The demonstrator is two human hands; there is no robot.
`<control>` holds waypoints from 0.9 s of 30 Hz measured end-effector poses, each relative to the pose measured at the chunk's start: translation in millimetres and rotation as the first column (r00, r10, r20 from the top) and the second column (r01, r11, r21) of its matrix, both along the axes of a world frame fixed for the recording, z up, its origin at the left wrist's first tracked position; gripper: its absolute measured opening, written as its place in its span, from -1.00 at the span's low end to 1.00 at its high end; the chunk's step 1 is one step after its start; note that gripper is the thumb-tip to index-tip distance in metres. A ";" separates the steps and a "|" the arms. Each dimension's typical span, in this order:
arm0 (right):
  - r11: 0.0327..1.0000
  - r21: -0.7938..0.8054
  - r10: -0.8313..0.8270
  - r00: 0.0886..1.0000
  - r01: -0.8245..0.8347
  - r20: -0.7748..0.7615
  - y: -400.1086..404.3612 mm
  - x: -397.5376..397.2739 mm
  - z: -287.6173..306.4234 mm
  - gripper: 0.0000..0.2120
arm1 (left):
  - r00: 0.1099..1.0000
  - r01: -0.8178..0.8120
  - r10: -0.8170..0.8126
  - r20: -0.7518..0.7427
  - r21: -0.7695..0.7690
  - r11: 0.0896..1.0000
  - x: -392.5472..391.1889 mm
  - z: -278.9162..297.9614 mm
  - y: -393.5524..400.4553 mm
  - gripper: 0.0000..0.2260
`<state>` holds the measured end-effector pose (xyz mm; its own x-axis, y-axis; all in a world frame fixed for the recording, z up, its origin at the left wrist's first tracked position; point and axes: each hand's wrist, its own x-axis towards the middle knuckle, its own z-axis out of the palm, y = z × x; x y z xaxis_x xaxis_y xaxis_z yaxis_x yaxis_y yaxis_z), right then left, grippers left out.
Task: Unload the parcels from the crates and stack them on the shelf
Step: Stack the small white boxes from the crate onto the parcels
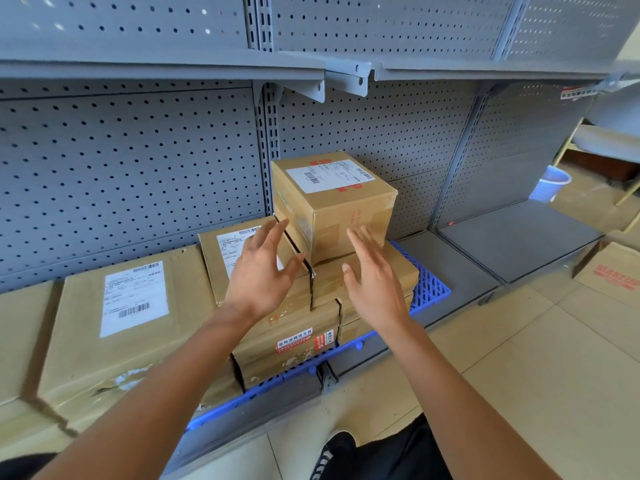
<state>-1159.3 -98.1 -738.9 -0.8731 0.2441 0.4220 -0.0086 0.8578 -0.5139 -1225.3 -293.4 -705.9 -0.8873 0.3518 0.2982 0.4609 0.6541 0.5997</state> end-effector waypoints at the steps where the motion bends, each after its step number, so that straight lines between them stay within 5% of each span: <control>1: 1.000 0.025 0.014 1.000 -0.015 0.011 -5.9 5.0 2.3 -0.44 | 1.000 -0.016 0.016 0.003 -0.034 0.999 7.5 2.3 -7.7 -0.43; 15: 0.931 0.167 0.275 0.924 -0.325 0.265 -160.1 41.1 69.1 -0.64 | 0.963 -0.265 0.262 -0.055 -0.351 0.898 104.7 42.9 -173.4 -0.60; 27: 0.676 0.096 0.683 0.670 -0.730 0.290 -359.8 28.3 72.1 -0.66 | 0.746 -0.614 0.665 -0.013 -0.399 0.681 182.5 47.9 -336.1 -0.62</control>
